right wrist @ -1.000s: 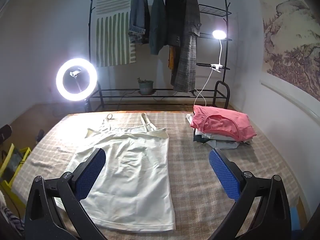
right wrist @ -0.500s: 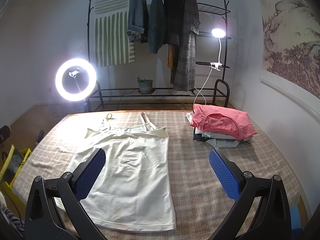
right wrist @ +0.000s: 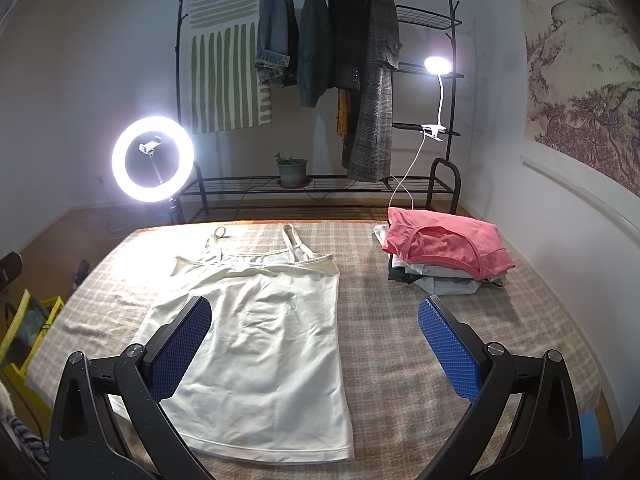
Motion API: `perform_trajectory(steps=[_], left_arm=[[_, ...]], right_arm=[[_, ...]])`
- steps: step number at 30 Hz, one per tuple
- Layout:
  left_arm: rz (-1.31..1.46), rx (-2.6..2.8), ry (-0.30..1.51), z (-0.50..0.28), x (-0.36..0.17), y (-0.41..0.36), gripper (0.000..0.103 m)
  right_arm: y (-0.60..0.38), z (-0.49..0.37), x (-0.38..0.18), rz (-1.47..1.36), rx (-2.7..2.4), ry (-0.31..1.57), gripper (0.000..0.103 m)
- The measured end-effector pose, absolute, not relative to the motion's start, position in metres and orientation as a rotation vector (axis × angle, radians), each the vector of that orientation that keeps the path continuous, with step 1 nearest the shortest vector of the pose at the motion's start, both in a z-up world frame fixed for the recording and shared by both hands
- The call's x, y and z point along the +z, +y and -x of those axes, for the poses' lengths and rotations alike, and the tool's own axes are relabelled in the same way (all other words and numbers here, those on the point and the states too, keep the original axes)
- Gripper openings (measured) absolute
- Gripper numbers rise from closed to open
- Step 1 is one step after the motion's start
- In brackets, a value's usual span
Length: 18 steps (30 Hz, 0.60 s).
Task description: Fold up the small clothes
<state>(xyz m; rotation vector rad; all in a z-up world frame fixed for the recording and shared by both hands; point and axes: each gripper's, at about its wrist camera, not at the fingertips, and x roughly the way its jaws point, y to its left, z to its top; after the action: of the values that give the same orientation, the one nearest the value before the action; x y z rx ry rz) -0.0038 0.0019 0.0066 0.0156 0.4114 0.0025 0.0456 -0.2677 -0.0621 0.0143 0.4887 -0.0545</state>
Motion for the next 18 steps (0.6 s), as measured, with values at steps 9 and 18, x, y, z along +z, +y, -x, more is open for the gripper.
perform_trajectory(steps=[9,18], left_arm=[[-0.017,0.002,0.411,0.0039,0.0062,0.0017,0.103],[-0.018,0.003,0.411,0.004,0.0057,0.0016,0.103]], right_arm=[[-0.2673,-0.0457,-0.062,-0.015,-0.053,0.489,0.103],[-0.2676,-0.0459,-0.0617,-0.016,-0.053,0.489,0.103]])
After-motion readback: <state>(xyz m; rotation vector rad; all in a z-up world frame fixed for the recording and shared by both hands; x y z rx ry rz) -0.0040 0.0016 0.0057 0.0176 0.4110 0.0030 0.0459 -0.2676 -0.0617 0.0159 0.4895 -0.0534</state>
